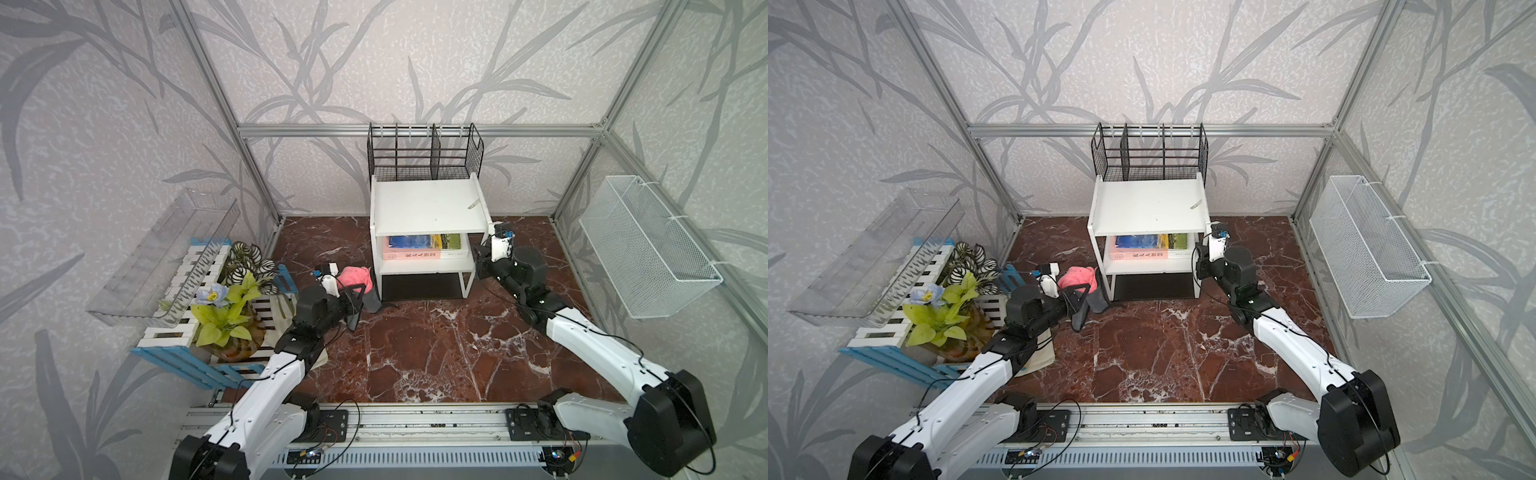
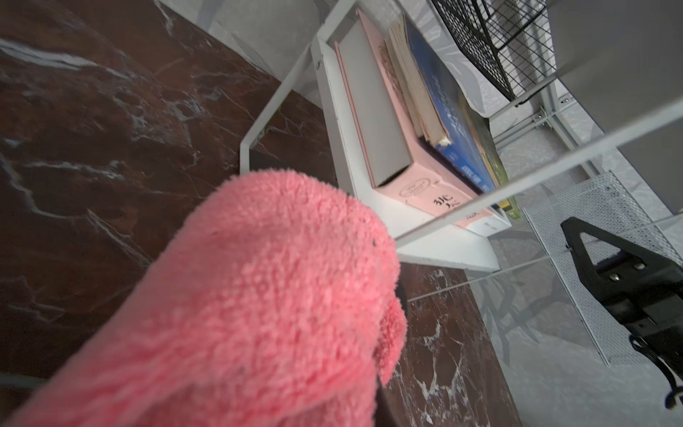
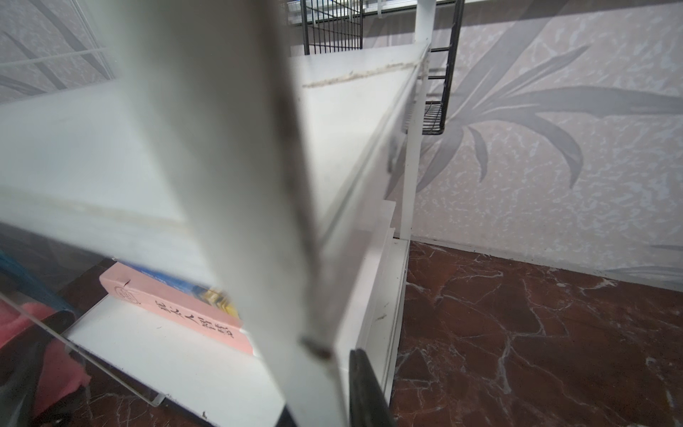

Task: Wipe the bookshelf clean with a cloth
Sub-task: Wipe the dust from the shelf.

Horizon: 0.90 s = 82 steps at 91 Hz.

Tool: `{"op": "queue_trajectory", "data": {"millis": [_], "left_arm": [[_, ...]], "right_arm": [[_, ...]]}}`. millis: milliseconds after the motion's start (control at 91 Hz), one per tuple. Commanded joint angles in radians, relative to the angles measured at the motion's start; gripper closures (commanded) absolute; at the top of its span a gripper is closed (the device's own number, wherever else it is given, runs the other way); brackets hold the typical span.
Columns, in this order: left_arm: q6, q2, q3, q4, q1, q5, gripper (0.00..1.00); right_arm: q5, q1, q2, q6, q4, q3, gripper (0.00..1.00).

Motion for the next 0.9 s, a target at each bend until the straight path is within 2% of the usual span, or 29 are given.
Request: {"op": "queue_trajectory", "data": {"millis": [0,77,231,429,550,649,715,803,891], "left_arm": [[-0.025,0.049,-0.011,0.156,-0.04,0.126,1.0],[0.0,0.113,0.033,0.208,-0.058,0.145,1.0],[0.038,0.246,0.149,0.187,-0.059,0.002,1.0],[0.038,0.371,0.244,0.217,-0.056,-0.058,1.0],[0.042,0.369,0.264,0.197,-0.056,-0.028,1.0],[0.046,0.328,0.247,0.201,-0.072,0.063,1.0],[0.048,0.287,0.239,0.189,-0.123,0.078,1.0],[0.108,0.221,0.262,0.106,-0.227,-0.026,1.0],[0.175,0.16,0.285,0.026,-0.301,-0.246,1.0]], "right_arm": [[-0.001,-0.019,0.059,0.258,-0.108,0.004,1.0],[-0.041,-0.019,0.063,0.26,-0.071,-0.005,1.0],[-0.128,-0.018,0.051,0.247,-0.002,-0.033,1.0],[-0.194,-0.018,0.031,0.175,0.009,-0.046,1.0],[-0.227,-0.018,0.014,0.137,-0.004,-0.044,1.0],[-0.207,-0.018,0.005,0.123,-0.021,-0.043,0.89],[-0.187,-0.018,0.006,0.12,-0.051,-0.031,0.89],[-0.2,-0.018,0.007,0.11,-0.077,-0.018,0.95],[-0.208,-0.018,0.006,0.111,-0.082,-0.017,1.0]]}}
